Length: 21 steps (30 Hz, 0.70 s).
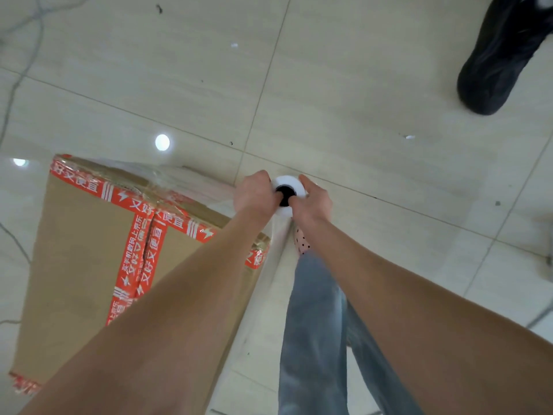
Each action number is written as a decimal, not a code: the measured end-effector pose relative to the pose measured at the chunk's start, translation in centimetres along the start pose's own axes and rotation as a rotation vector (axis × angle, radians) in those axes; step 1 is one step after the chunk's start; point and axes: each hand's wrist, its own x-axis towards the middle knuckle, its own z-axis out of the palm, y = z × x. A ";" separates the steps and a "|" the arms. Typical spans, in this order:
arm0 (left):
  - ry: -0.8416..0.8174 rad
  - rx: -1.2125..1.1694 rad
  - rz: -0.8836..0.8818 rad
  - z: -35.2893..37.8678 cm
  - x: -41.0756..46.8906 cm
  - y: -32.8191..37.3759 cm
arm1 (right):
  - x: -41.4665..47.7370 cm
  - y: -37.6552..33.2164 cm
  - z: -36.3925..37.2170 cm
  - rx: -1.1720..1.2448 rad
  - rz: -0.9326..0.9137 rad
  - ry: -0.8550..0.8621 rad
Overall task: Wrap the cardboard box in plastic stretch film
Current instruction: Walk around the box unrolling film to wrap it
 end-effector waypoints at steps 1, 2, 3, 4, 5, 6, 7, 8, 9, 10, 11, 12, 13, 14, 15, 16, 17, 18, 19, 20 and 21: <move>-0.023 0.005 0.019 -0.2 0.1 0.2 | 0.1 -0.1 -0.1 0.001 0.020 0.008; -0.043 0.017 0.053 -0.3 0.3 0.4 | 0.2 -0.2 -0.2 0.011 0.042 0.018; -0.059 0.037 0.101 -0.6 0.5 0.7 | 0.3 -0.3 -0.3 0.025 0.062 0.028; -0.072 0.062 0.154 -0.8 0.7 0.9 | 0.3 -0.4 -0.3 0.031 0.083 0.034; -0.086 0.092 0.206 -1.1 0.9 1.2 | 0.2 -0.5 -0.2 0.019 0.108 0.036; -0.106 0.131 0.250 -1.4 1.1 1.4 | 0.1 -0.6 0.0 -0.006 0.136 0.037; -0.132 0.180 0.284 -1.8 1.3 1.6 | 0.1 -0.8 0.2 -0.026 0.163 0.042; -0.155 0.225 0.312 -2.0 1.5 1.8 | 0.1 -1.0 0.4 -0.026 0.186 0.052; -0.168 0.248 0.328 -2.3 1.8 2.0 | 0.2 -1.2 0.6 -0.012 0.202 0.065; -0.179 0.245 0.329 -2.5 2.0 2.1 | 0.3 -1.5 0.8 0.003 0.212 0.082; -0.189 0.230 0.322 -2.6 2.2 2.2 | 0.5 -1.9 0.9 0.004 0.213 0.098; -0.198 0.214 0.311 -2.8 2.4 2.4 | 0.5 -2.2 0.9 -0.009 0.208 0.106; -0.197 0.194 0.299 -2.9 2.5 2.5 | 0.6 -2.5 0.9 -0.024 0.194 0.110; -0.189 0.173 0.288 -3.1 2.7 2.4 | 0.7 -2.8 1.0 -0.038 0.177 0.111; -0.179 0.153 0.282 -3.2 2.9 2.3 | 0.7 -3.2 1.0 -0.051 0.158 0.107; -0.167 0.135 0.281 -3.3 3.0 2.0 | 0.6 -3.5 1.0 -0.066 0.134 0.103; -0.155 0.119 0.283 -3.4 3.1 1.7 | 0.6 -3.9 1.0 -0.080 0.106 0.098; -0.150 0.102 0.283 -3.5 3.3 1.5 | 0.5 -4.3 1.1 -0.093 0.083 0.093; -0.150 0.086 0.280 -3.5 3.4 1.2 | 0.5 -4.5 1.1 -0.098 0.069 0.086; -0.150 0.076 0.270 -3.5 3.6 1.0 | 0.6 -4.8 1.2 -0.103 0.060 0.077; -0.149 0.064 0.245 -3.6 3.8 0.7 | 0.7 -5.0 1.3 -0.111 0.049 0.073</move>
